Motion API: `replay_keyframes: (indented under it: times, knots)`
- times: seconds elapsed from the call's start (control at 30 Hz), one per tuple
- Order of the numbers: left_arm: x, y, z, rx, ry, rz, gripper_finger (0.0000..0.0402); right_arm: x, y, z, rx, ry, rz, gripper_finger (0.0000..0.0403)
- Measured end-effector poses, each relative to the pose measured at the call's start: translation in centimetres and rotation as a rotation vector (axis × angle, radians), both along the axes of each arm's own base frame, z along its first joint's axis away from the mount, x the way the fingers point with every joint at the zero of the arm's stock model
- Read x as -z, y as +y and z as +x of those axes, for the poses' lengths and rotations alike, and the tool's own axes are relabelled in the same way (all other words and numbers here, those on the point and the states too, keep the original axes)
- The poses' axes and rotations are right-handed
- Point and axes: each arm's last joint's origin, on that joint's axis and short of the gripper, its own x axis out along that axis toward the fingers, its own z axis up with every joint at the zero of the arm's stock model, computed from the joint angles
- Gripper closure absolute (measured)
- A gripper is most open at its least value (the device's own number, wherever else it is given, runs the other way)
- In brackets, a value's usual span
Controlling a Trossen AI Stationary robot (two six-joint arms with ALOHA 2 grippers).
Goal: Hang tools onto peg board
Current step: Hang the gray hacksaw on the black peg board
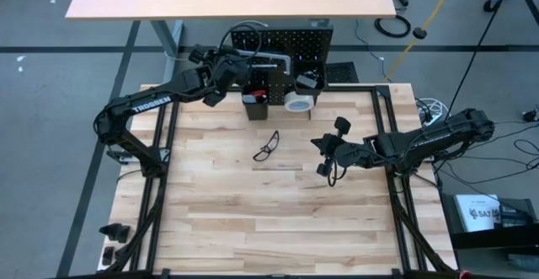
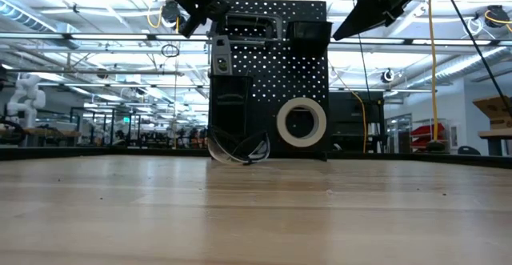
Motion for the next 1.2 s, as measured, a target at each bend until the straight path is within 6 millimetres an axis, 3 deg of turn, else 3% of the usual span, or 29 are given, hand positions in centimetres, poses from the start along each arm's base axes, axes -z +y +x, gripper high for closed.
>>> replay_keyframes:
  times: [1.2]
  knots:
    - [0.44, -0.22, -0.09, 0.066, 0.062, -0.061, 0.0272, -0.01, 0.00, 0.00, 0.001, -0.002, 0.002, 0.0403]
